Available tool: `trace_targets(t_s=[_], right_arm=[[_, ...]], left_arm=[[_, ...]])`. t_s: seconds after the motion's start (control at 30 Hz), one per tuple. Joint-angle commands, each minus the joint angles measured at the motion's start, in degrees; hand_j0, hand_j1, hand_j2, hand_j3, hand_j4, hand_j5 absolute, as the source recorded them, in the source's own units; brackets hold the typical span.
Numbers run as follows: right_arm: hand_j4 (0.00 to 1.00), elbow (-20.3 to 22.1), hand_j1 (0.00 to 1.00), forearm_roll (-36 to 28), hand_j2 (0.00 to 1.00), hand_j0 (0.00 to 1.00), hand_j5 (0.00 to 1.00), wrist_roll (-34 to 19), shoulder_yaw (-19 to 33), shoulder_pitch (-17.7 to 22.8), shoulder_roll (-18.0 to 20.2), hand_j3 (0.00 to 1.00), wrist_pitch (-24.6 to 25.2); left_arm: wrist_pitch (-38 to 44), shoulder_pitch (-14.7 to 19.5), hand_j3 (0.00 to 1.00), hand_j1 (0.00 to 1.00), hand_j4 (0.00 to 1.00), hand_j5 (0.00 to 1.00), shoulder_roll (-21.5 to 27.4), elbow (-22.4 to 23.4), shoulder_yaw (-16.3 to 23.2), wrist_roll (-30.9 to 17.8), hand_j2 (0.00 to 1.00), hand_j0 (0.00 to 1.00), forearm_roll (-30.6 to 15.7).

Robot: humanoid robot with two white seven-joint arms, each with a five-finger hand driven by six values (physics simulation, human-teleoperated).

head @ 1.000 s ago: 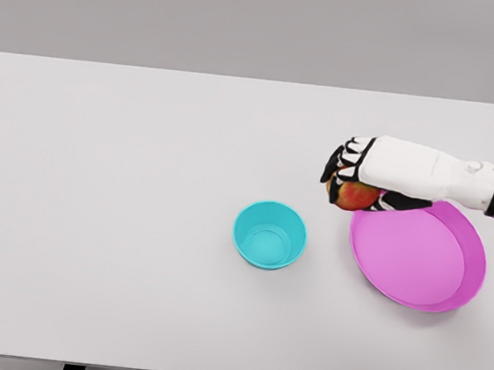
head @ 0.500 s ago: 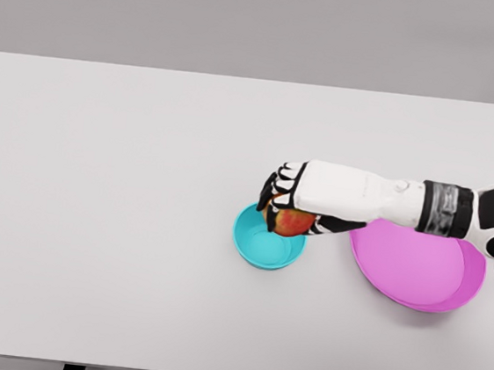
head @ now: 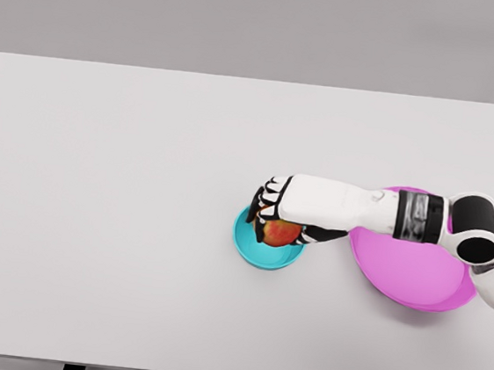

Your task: Put the apple from the pink plate into the blue bowl with your right arm

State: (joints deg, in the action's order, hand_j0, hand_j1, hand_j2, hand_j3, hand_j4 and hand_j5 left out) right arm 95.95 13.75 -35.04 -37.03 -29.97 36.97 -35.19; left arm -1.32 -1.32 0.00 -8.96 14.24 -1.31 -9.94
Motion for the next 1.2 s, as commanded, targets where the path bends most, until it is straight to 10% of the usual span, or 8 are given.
trace_targets(t_s=[0.0,0.4,0.43,0.47,0.5,1.0,1.17], right_arm=[[0.46,-0.3,0.46,-0.1,0.46,0.46,0.46,0.0,-0.7,-0.1,-0.1,0.46,0.2],[0.48,-0.3,0.48,0.0,0.48,0.48,0.48,0.0,-1.5,-0.3,-0.8,0.48,0.2],[0.54,-0.3,0.54,0.0,0.54,0.54,0.54,0.0,-1.5,-0.3,-0.8,0.54,0.2],[0.89,-0.5,0.89,0.0,0.89,0.89,0.89,0.0,-1.4,-0.3,-0.8,0.89,0.2],[1.0,-0.4,1.0,-0.1,1.0,1.0,1.0,0.0,-1.3,-0.3,-0.8,1.0,0.2],[1.0,0.5,1.0,-0.3,1.0,1.0,1.0,0.0,-0.4,-2.3,0.0,1.0,0.2],[1.0,1.7,1.0,-0.7,1.0,1.0,1.0,0.0,12.2,-1.8,5.7,1.0,0.2]], left_arm=[[0.0,0.0,1.0,1.0,1.0,1.0,0.0,0.0,0.0,0.0,1.0,1.0,0.0],[0.0,0.0,1.0,1.0,1.0,1.0,0.0,0.0,0.0,0.0,1.0,1.0,0.0],[0.0,0.0,1.0,1.0,1.0,1.0,0.0,0.0,0.0,0.0,1.0,1.0,0.0],[0.0,0.0,1.0,1.0,1.0,1.0,0.0,0.0,0.0,0.0,1.0,1.0,0.0],[0.0,0.0,1.0,1.0,1.0,1.0,0.0,0.0,0.0,0.0,1.0,1.0,0.0],[0.0,0.0,1.0,1.0,1.0,1.0,0.0,0.0,0.0,0.0,1.0,1.0,0.0],[0.0,0.0,1.0,1.0,1.0,1.0,0.0,0.0,0.0,0.0,1.0,1.0,0.0]])
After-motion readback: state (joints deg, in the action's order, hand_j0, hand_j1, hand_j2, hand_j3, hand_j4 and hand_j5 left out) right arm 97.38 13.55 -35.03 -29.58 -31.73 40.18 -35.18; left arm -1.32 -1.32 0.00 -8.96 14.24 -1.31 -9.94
